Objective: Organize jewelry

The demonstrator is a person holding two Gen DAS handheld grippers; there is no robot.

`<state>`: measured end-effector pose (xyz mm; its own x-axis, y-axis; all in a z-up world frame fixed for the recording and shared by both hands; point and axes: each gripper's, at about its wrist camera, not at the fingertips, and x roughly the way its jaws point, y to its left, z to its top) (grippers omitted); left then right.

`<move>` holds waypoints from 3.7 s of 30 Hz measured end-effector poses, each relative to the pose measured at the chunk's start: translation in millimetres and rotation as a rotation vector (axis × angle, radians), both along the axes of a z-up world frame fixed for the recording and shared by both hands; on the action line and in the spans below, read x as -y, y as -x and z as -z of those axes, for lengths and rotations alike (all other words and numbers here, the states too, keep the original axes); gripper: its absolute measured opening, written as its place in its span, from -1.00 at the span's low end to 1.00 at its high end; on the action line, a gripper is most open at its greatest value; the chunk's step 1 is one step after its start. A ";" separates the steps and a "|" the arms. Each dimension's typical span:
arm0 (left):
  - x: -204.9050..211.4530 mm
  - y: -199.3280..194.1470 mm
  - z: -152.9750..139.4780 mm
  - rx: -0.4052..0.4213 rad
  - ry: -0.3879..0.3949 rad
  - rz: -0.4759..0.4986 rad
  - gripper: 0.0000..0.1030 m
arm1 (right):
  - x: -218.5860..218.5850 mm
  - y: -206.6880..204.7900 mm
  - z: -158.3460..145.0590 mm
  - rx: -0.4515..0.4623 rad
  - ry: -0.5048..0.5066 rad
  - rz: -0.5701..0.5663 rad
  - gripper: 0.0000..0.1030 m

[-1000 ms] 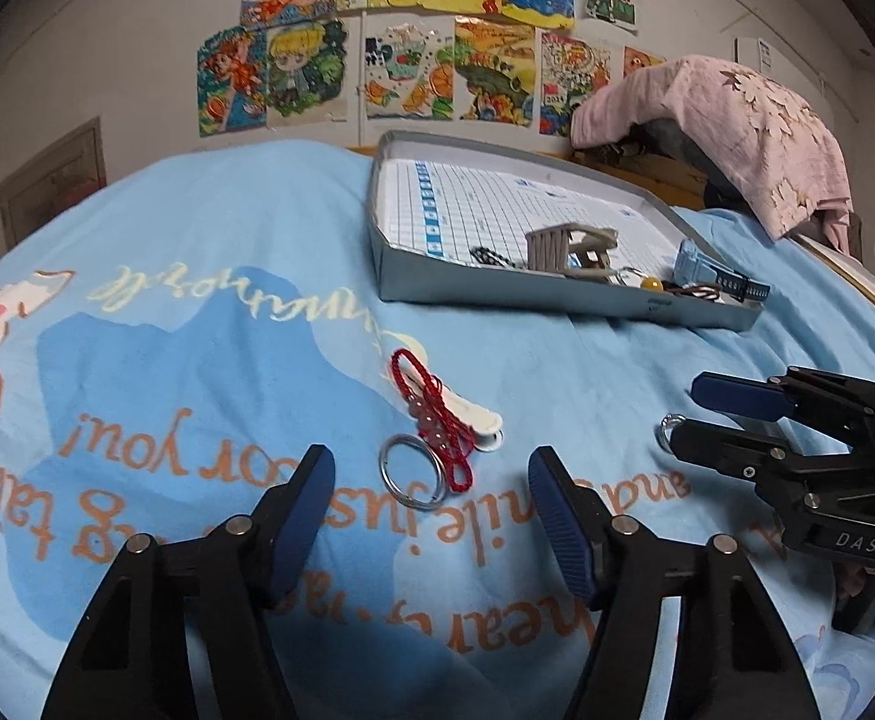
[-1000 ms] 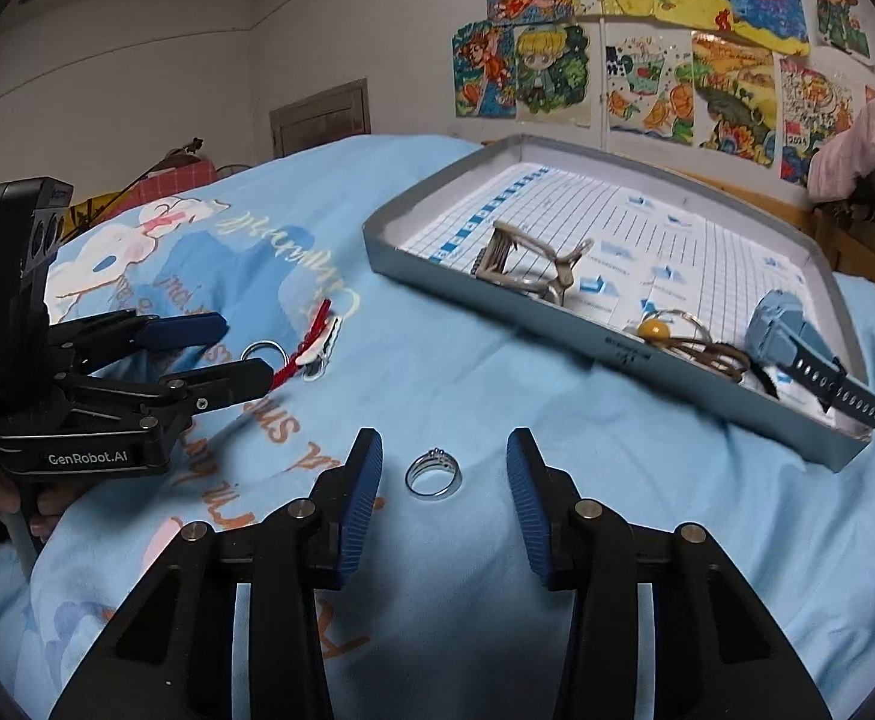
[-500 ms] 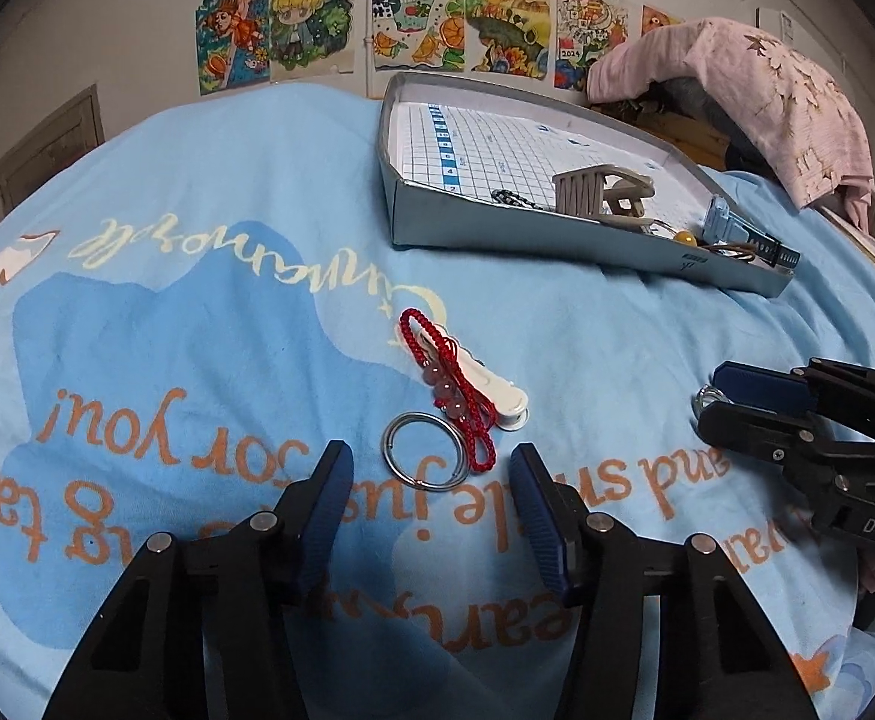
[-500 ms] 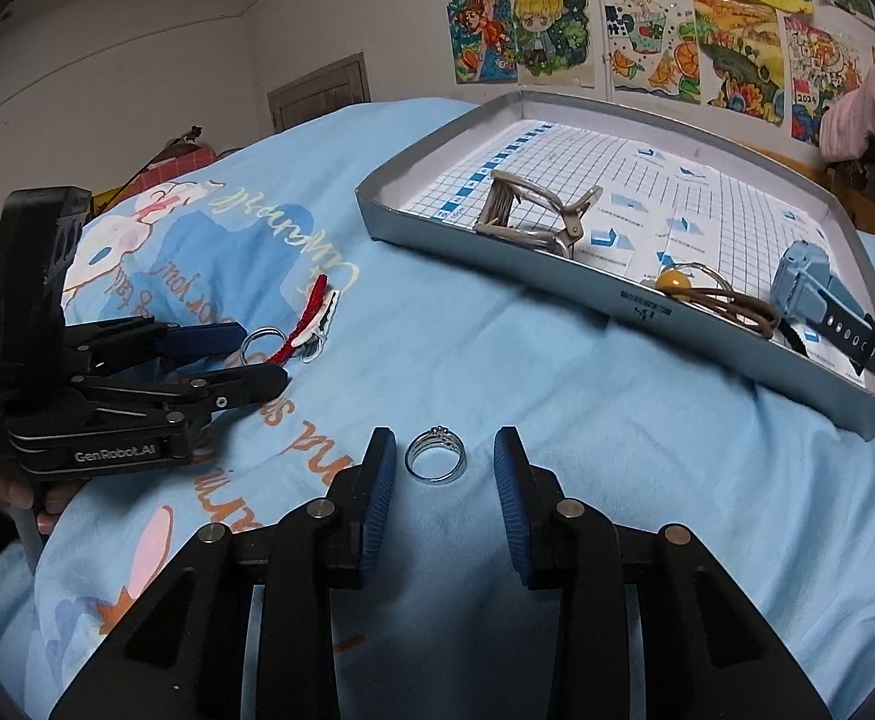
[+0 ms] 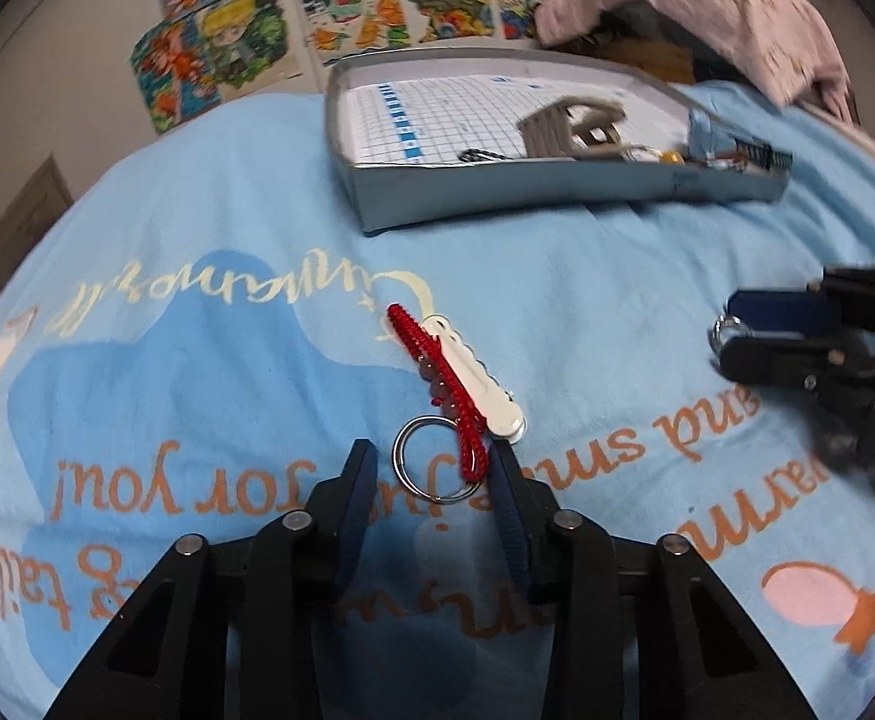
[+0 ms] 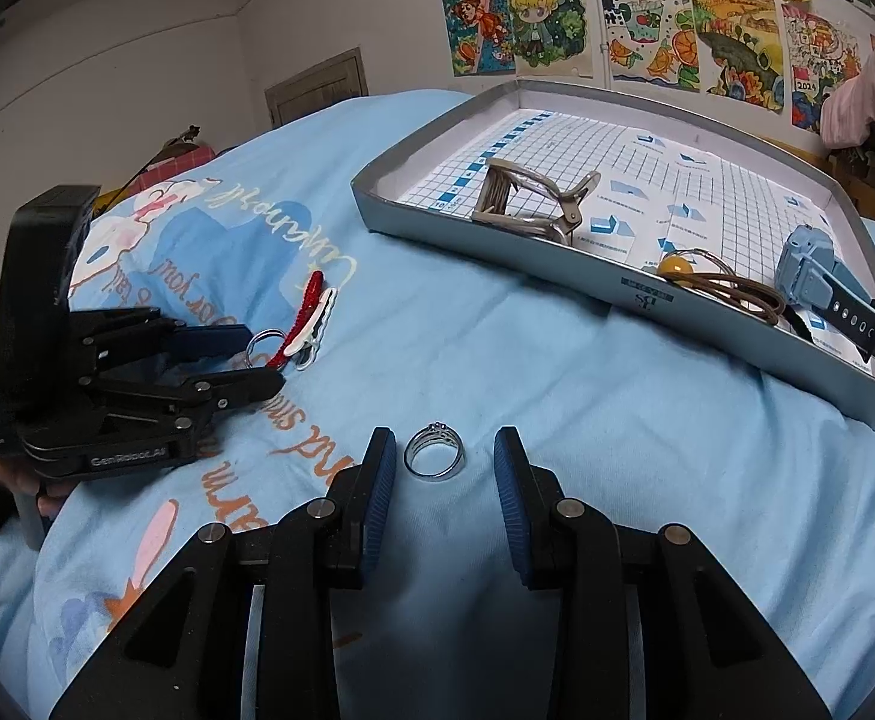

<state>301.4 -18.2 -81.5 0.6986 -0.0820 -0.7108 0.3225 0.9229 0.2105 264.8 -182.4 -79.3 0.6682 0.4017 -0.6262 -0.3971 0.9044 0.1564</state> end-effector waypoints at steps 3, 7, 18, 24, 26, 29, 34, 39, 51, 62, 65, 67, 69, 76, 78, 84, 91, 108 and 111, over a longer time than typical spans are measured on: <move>1.7 4.0 -0.7 0.014 -0.011 0.003 -0.43 | -0.3 0.5 1.1 -0.002 0.001 -0.002 -0.41; -2.1 11.4 -2.7 0.017 0.018 0.014 -0.48 | -3.0 1.1 1.2 -0.006 0.010 -0.008 -0.41; -15.2 35.1 -12.6 -0.025 0.135 0.021 -0.48 | -5.6 8.8 -0.8 0.007 0.012 -0.032 -0.64; -25.4 54.1 -20.6 -0.043 0.203 0.011 -0.48 | -5.6 17.4 -7.3 0.023 -0.007 -0.050 -0.64; -28.1 61.2 -26.0 -0.028 0.219 0.005 -0.48 | -5.8 19.6 -9.9 0.032 -0.011 -0.052 -0.64; -31.2 66.7 -36.2 0.001 0.231 -0.003 -0.48 | -4.7 23.1 -16.0 0.056 -0.018 -0.051 -0.64; -29.0 68.6 -52.6 0.039 0.241 -0.013 -0.48 | -1.1 28.0 -27.0 0.098 -0.024 -0.044 -0.64; -15.4 60.1 -75.3 0.084 0.240 0.001 -0.48 | 5.1 32.9 -39.6 0.143 -0.047 -0.033 -0.64; 56.3 -18.8 -118.5 0.184 0.263 0.041 -0.48 | 65.8 9.1 -74.7 0.258 -0.129 0.141 -0.64; 65.4 -107.8 -81.4 0.101 0.300 -0.070 -0.48 | 77.2 -73.4 -49.3 0.232 -0.064 0.217 -0.64; 62.8 -112.9 -68.5 0.071 0.304 -0.081 -0.47 | 71.5 -86.8 -41.8 0.195 -0.035 0.208 -0.64; 60.7 -115.2 -62.3 0.054 0.306 -0.091 -0.47 | 69.6 -94.1 -35.2 0.160 -0.023 0.211 -0.64; 59.1 -117.0 -56.2 0.028 0.307 -0.100 -0.46 | 66.0 -95.4 -29.6 0.133 -0.009 0.216 -0.64; 55.2 -112.6 -56.1 0.013 0.327 -0.098 0.18 | 61.5 -94.7 -27.8 0.117 0.024 0.229 -0.52; 49.5 -103.5 -62.9 0.070 0.350 -0.109 0.49 | 61.9 -90.8 -29.5 0.131 0.025 0.239 -0.24; 35.0 -74.7 -84.1 0.138 0.400 -0.144 0.65 | 71.8 -67.1 -48.1 0.226 -0.007 0.308 -0.23; 16.1 -1.2 -112.1 0.342 0.450 -0.219 1.00 | 86.4 -20.6 -78.6 0.330 -0.103 0.383 0.17; -18.4 166.5 -126.0 0.474 0.399 -0.295 1.00 | 67.7 129.5 -115.3 0.471 -0.146 0.408 0.81; -24.3 188.6 -123.8 0.485 0.394 -0.308 1.00 | 59.9 153.8 -112.5 0.480 -0.137 0.384 0.81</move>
